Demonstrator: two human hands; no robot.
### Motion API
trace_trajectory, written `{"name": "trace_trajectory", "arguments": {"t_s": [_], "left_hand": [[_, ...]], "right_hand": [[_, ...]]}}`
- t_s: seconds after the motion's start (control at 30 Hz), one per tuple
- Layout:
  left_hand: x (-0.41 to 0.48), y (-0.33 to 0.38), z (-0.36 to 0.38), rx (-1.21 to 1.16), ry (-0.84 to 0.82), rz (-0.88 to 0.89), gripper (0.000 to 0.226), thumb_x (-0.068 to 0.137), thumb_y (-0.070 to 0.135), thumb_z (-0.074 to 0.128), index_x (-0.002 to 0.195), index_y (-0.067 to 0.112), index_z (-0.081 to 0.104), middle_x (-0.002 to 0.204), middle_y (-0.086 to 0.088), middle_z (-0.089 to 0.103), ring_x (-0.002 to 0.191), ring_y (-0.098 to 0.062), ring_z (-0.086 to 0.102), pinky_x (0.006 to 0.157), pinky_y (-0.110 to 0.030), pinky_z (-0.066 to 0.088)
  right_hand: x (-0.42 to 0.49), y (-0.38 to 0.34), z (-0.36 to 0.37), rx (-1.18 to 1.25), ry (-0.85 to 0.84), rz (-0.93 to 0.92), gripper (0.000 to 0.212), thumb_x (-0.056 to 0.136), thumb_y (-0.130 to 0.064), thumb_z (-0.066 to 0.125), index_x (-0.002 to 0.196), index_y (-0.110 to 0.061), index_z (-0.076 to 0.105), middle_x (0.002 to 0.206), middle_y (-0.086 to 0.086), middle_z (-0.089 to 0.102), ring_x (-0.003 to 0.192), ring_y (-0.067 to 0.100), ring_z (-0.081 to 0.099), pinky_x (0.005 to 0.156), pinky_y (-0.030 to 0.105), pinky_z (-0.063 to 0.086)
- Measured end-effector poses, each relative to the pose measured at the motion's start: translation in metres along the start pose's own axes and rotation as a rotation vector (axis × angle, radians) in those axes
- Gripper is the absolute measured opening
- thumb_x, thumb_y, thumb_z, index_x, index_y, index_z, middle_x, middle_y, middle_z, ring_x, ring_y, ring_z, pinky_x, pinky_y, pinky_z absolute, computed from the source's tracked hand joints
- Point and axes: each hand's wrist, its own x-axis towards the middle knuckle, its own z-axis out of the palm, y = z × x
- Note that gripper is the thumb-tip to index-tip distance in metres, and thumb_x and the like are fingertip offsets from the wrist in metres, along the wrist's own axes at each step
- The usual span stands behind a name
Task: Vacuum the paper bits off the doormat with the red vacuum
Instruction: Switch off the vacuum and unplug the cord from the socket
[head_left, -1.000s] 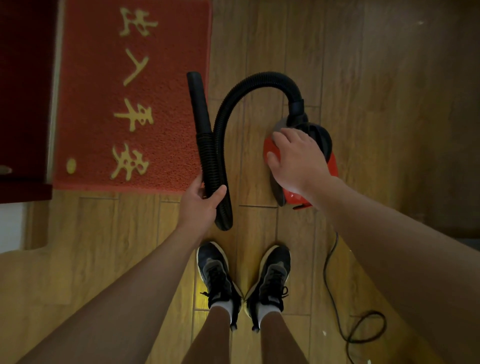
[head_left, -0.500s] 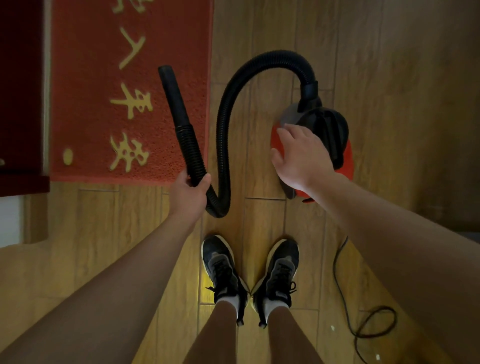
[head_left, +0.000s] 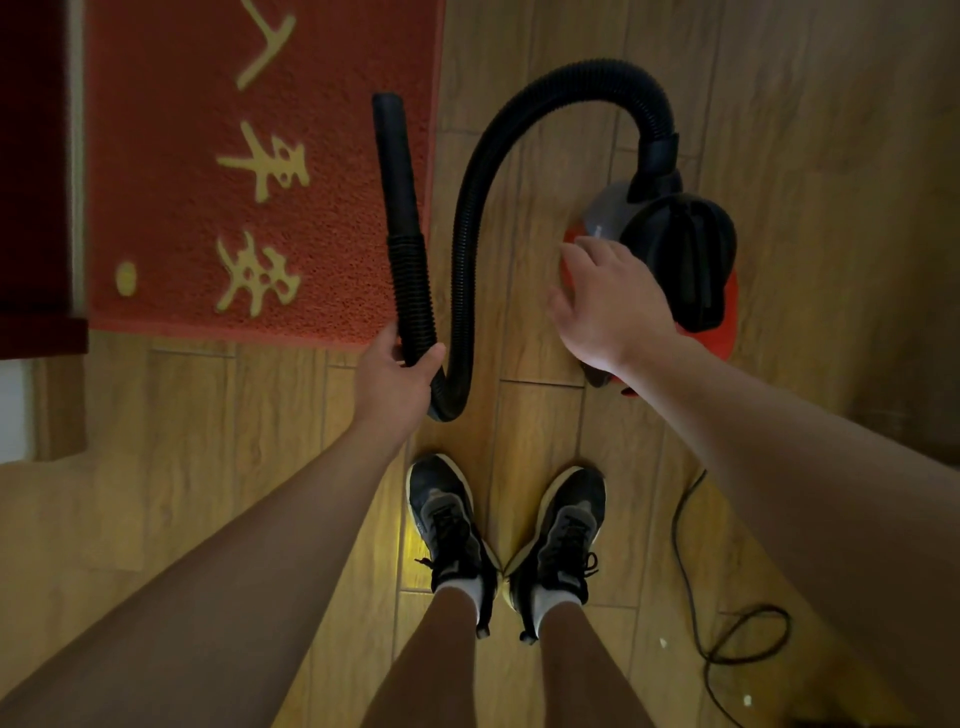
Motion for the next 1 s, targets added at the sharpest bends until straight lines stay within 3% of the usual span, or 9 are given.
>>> {"name": "trace_trajectory", "arguments": {"t_s": [0.23, 0.37, 0.53, 0.77, 0.93, 1.0], "left_hand": [[0.002, 0.013, -0.001, 0.046, 0.011, -0.028, 0.02, 0.102, 0.029, 0.058, 0.121, 0.022, 0.062, 0.099, 0.012, 0.065, 0.098, -0.013, 0.062, 0.082, -0.028, 0.046], [0.006, 0.017, -0.005, 0.072, 0.035, -0.068, 0.033, 0.106, 0.031, 0.049, 0.135, 0.019, 0.055, 0.114, 0.005, 0.062, 0.106, -0.016, 0.058, 0.09, -0.03, 0.044], [0.011, 0.013, -0.01, 0.059, 0.07, -0.095, 0.035, 0.105, 0.031, 0.048, 0.137, 0.017, 0.052, 0.119, -0.001, 0.063, 0.111, -0.024, 0.06, 0.101, -0.042, 0.049], [0.002, 0.004, -0.008, 0.026, -0.001, -0.062, 0.032, 0.106, 0.025, 0.05, 0.136, 0.018, 0.057, 0.119, 0.002, 0.065, 0.112, -0.02, 0.06, 0.094, -0.033, 0.047], [-0.005, 0.001, -0.004, 0.043, -0.056, -0.056, 0.034, 0.103, 0.015, 0.054, 0.137, 0.018, 0.057, 0.119, 0.005, 0.066, 0.108, -0.013, 0.061, 0.077, -0.015, 0.043], [-0.007, 0.0, -0.003, 0.06, -0.089, -0.044, 0.038, 0.101, 0.011, 0.058, 0.138, 0.019, 0.055, 0.117, 0.005, 0.065, 0.108, -0.014, 0.062, 0.08, -0.018, 0.047]], "right_hand": [[-0.002, 0.005, -0.015, 0.001, 0.019, 0.014, 0.047, 0.102, -0.036, 0.041, 0.139, -0.009, 0.05, 0.144, 0.011, 0.052, 0.138, 0.029, 0.042, 0.116, 0.041, 0.031], [-0.002, 0.005, -0.02, -0.001, 0.018, 0.018, 0.05, 0.103, -0.038, 0.039, 0.143, -0.009, 0.047, 0.149, 0.01, 0.048, 0.142, 0.028, 0.038, 0.119, 0.042, 0.028], [0.002, 0.0, -0.016, -0.012, 0.02, 0.01, 0.047, 0.102, -0.036, 0.04, 0.137, -0.008, 0.052, 0.143, 0.011, 0.053, 0.136, 0.029, 0.043, 0.116, 0.041, 0.032], [0.001, -0.01, -0.006, -0.019, 0.0, -0.005, 0.048, 0.102, -0.036, 0.041, 0.14, -0.008, 0.05, 0.145, 0.011, 0.051, 0.137, 0.029, 0.042, 0.115, 0.041, 0.032], [-0.003, -0.004, -0.002, -0.022, -0.001, -0.007, 0.045, 0.102, -0.036, 0.042, 0.135, -0.008, 0.053, 0.14, 0.011, 0.054, 0.133, 0.029, 0.046, 0.113, 0.04, 0.034], [-0.006, 0.0, -0.003, -0.013, -0.001, 0.003, 0.045, 0.101, -0.035, 0.043, 0.135, -0.007, 0.053, 0.14, 0.012, 0.054, 0.133, 0.03, 0.045, 0.113, 0.041, 0.034]]}}
